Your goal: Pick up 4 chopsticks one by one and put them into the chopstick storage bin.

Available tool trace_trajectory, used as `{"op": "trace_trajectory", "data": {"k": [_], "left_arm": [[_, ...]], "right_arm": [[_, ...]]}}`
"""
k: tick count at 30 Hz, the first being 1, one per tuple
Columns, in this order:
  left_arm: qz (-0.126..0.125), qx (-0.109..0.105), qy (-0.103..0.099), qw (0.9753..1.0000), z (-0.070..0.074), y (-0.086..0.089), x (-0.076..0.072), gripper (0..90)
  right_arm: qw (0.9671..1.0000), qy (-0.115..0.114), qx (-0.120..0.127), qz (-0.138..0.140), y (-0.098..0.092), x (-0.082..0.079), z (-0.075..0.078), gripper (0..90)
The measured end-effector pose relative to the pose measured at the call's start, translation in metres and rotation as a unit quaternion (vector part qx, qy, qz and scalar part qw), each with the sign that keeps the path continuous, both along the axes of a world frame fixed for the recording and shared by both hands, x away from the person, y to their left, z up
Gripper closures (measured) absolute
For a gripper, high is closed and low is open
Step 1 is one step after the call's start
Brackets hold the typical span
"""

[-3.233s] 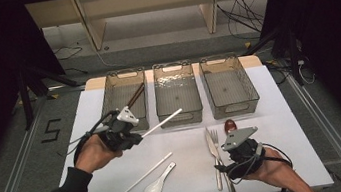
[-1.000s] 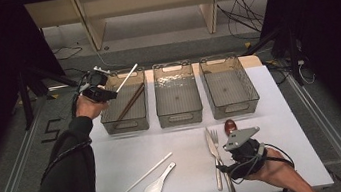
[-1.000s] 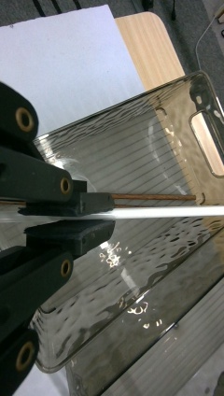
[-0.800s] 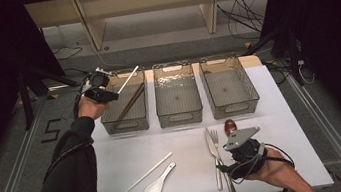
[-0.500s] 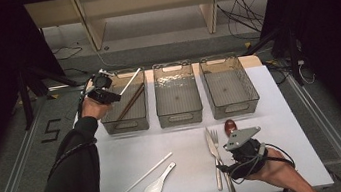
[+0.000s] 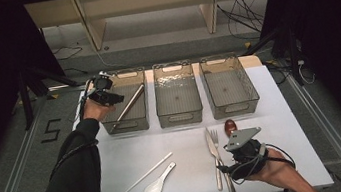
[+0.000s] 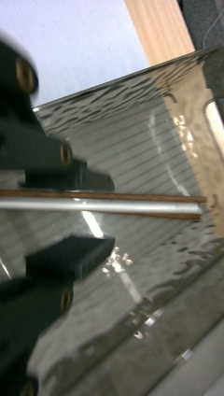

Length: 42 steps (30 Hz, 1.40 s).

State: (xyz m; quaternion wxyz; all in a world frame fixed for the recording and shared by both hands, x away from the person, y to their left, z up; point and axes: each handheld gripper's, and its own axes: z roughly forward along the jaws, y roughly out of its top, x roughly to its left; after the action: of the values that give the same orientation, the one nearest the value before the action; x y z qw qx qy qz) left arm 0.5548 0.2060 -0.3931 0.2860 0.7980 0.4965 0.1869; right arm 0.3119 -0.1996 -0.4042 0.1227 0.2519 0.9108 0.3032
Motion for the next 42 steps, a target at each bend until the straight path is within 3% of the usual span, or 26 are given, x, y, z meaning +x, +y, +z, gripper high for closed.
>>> {"op": "trace_trajectory", "data": {"k": [7, 10, 17, 24, 27, 29, 37, 42], "left_arm": [[-0.017, -0.022, -0.003, 0.9996, 0.016, 0.000, -0.011, 43.0], [-0.025, -0.034, 0.015, 0.9990, 0.021, -0.001, -0.020, 34.2], [-0.058, -0.059, 0.012, 0.9965, 0.035, -0.003, -0.059, 23.1], [-0.102, -0.057, 0.011, 0.9931, 0.026, -0.013, -0.109, 19.1], [-0.120, -0.041, 0.017, 0.9918, 0.021, -0.019, -0.124, 17.5], [-0.131, -0.039, 0.026, 0.9902, 0.019, -0.021, -0.128, 17.5], [-0.148, -0.020, 0.043, 0.9878, 0.009, -0.032, -0.146, 16.5], [-0.164, -0.003, 0.064, 0.9843, -0.001, -0.038, -0.156, 16.2]], "right_arm": [[1.0000, 0.000, 0.000, -0.004, -0.001, 0.000, 0.001, 35.3], [1.0000, 0.000, 0.000, -0.003, -0.001, -0.001, 0.000, 35.3], [1.0000, -0.001, 0.002, -0.007, -0.002, -0.001, 0.001, 35.2], [0.9999, -0.002, 0.002, -0.011, -0.003, -0.001, 0.001, 34.9], [0.9999, 0.001, 0.005, -0.014, -0.003, 0.000, 0.000, 34.8], [0.9999, -0.001, 0.004, -0.012, -0.004, -0.001, 0.001, 34.8], [0.9999, -0.002, 0.004, -0.016, -0.006, -0.001, 0.000, 34.8], [0.9999, -0.001, 0.003, -0.016, -0.006, -0.001, 0.000, 34.8]]}}
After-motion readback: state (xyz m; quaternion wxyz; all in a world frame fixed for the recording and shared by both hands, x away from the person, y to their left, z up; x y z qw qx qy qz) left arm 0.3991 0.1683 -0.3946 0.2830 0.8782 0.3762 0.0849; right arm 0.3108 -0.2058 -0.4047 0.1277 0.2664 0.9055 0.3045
